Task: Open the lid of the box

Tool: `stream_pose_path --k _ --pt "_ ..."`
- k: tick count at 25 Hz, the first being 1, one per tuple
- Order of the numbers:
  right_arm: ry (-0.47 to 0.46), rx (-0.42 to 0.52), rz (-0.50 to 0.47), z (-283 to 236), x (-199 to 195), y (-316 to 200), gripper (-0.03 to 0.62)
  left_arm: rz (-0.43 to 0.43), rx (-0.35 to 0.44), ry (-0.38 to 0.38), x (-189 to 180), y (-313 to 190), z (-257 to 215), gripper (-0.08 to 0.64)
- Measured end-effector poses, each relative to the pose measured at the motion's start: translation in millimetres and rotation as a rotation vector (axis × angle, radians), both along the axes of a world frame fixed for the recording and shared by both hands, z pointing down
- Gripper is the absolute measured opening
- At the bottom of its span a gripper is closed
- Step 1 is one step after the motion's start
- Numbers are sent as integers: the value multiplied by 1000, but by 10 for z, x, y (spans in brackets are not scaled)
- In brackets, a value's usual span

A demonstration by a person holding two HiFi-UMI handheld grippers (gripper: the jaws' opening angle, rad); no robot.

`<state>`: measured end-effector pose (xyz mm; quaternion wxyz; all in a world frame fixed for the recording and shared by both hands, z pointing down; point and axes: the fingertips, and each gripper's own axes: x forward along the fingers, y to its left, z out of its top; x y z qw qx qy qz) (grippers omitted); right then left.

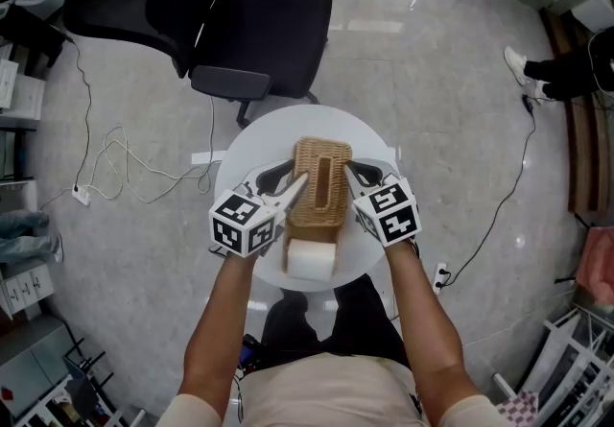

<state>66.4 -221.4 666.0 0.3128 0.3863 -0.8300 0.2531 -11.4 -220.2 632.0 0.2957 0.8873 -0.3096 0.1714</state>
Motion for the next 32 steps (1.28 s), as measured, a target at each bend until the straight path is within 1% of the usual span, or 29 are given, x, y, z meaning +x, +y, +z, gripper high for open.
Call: stream_pose_path --k 16,25,32 --pt "-2 23 52 -254 169 78 -8 38 49 38 264 65 -348 117" --pt "-26 84 67 -574 237 63 -6 84 74 43 495 139 -524 117" --pt "-85 142 81 -842 186 21 -6 129 84 36 641 192 -593 117"
